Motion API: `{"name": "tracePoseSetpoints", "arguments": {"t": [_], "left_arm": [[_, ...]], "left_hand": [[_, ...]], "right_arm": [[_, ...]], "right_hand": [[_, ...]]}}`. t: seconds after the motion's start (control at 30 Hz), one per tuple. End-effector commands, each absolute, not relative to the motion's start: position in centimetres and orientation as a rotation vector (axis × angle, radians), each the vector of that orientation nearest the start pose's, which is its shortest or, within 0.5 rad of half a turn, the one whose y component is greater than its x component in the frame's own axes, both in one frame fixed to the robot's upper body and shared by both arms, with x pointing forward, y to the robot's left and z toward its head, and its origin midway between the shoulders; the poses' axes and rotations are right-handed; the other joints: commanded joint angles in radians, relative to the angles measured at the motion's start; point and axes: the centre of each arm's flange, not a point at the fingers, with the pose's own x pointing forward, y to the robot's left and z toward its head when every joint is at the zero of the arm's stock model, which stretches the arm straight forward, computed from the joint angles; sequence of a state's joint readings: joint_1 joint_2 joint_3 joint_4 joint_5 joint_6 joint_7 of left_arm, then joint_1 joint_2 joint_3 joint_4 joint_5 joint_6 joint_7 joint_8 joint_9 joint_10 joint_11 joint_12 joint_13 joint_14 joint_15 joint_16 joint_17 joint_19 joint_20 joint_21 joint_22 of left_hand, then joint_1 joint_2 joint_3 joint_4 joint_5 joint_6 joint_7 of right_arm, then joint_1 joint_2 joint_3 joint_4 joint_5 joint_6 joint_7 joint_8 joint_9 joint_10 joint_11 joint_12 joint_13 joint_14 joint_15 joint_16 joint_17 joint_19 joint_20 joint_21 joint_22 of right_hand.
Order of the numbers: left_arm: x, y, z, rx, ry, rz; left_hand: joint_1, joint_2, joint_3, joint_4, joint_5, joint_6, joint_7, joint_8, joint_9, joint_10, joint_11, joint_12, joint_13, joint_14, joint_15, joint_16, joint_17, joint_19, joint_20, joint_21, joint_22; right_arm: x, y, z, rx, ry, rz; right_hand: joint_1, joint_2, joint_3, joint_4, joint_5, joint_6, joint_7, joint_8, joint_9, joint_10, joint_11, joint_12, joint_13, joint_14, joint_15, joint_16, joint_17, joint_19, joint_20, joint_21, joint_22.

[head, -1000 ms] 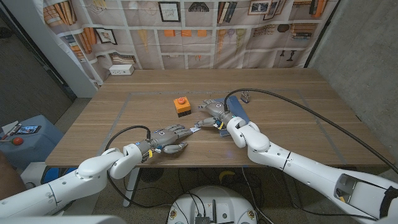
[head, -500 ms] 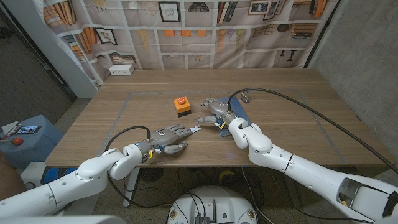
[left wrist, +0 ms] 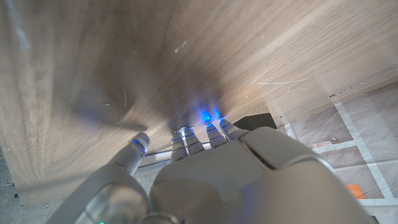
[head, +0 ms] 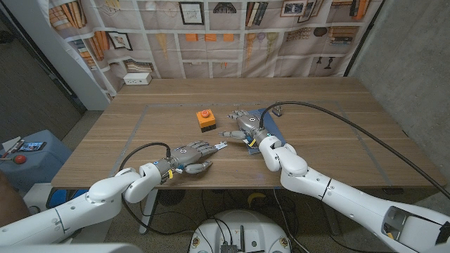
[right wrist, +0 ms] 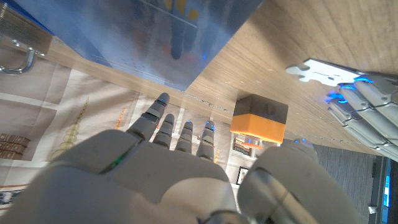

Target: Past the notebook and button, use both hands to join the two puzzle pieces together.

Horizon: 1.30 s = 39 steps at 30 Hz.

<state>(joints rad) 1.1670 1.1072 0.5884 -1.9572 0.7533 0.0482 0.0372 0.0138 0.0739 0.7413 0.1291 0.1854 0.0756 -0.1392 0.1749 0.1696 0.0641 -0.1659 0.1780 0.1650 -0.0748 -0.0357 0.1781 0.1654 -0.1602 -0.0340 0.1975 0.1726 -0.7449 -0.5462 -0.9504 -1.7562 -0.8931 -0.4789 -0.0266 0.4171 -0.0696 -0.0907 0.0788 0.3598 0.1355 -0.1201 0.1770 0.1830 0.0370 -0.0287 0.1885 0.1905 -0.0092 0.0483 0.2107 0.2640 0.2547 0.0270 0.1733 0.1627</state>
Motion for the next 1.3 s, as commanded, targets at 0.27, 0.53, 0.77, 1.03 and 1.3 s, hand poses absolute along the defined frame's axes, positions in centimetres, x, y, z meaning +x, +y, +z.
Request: {"name": "tracePoseSetpoints", "arguments": {"t": [0.27, 0.53, 0.77, 1.03, 1.3], "left_arm": [[52.2, 24.2, -15.2, 1.800, -0.592, -0.309], [52.3, 24.2, -15.0, 1.804, -0.594, -0.308], [52.5, 24.3, -14.9, 1.801, -0.597, -0.304], [52.6, 24.4, -14.9, 1.802, -0.595, -0.308], [52.6, 24.4, -14.8, 1.802, -0.593, -0.308]], "left_hand": [[0.008, 0.083, 0.007, -0.007, 0.001, 0.075, 0.056, 0.006, 0.004, 0.069, 0.049, 0.009, 0.007, -0.003, -0.078, -0.004, 0.001, 0.001, -0.048, -0.001, 0.002], [0.010, 0.084, 0.007, -0.010, 0.001, 0.075, 0.057, 0.006, 0.004, 0.068, 0.049, 0.008, 0.007, -0.003, -0.078, -0.005, 0.000, 0.002, -0.048, -0.001, 0.002], [0.011, 0.086, 0.007, -0.013, 0.001, 0.075, 0.057, 0.006, 0.005, 0.068, 0.050, 0.009, 0.007, -0.003, -0.078, -0.004, 0.000, 0.002, -0.048, -0.001, 0.002], [0.012, 0.087, 0.006, -0.014, 0.000, 0.073, 0.058, 0.006, 0.005, 0.067, 0.051, 0.008, 0.007, -0.004, -0.078, -0.004, 0.000, 0.002, -0.048, -0.001, 0.002], [0.013, 0.088, 0.005, -0.016, 0.000, 0.072, 0.057, 0.006, 0.005, 0.066, 0.050, 0.008, 0.007, -0.004, -0.078, -0.004, 0.000, 0.002, -0.048, -0.001, 0.002]], "right_arm": [[58.3, -6.5, -8.0, -1.549, -0.655, -0.067], [58.2, -6.2, -8.6, -1.572, -0.659, -0.087], [58.3, -6.0, -9.1, -1.605, -0.681, -0.107], [58.6, -6.1, -9.8, -1.628, -0.687, -0.124], [58.9, -6.3, -10.5, -1.644, -0.682, -0.134]], "right_hand": [[-0.010, -0.002, -0.019, 0.005, 0.013, -0.079, 0.048, -0.009, 0.000, -0.013, -0.004, -0.006, -0.004, -0.013, -0.003, -0.007, -0.011, -0.027, -0.009, 0.001, 0.002], [-0.013, 0.001, -0.028, 0.009, 0.017, -0.133, 0.102, -0.007, -0.002, -0.034, -0.003, -0.011, -0.007, -0.025, -0.005, -0.012, -0.022, -0.046, -0.013, 0.001, 0.002], [-0.016, 0.000, -0.037, 0.011, 0.019, -0.181, 0.146, -0.008, -0.002, -0.063, -0.001, -0.015, -0.008, -0.046, -0.001, -0.018, -0.030, -0.068, -0.012, 0.000, 0.002], [-0.013, -0.003, -0.041, 0.009, 0.020, -0.191, 0.154, -0.004, -0.002, -0.073, 0.001, -0.015, -0.008, -0.051, -0.001, -0.019, -0.034, -0.073, -0.012, 0.001, 0.002], [-0.009, -0.005, -0.043, 0.007, 0.021, -0.194, 0.152, -0.001, -0.002, -0.076, 0.003, -0.013, -0.008, -0.052, 0.002, -0.018, -0.037, -0.074, -0.012, 0.003, 0.002]]}}
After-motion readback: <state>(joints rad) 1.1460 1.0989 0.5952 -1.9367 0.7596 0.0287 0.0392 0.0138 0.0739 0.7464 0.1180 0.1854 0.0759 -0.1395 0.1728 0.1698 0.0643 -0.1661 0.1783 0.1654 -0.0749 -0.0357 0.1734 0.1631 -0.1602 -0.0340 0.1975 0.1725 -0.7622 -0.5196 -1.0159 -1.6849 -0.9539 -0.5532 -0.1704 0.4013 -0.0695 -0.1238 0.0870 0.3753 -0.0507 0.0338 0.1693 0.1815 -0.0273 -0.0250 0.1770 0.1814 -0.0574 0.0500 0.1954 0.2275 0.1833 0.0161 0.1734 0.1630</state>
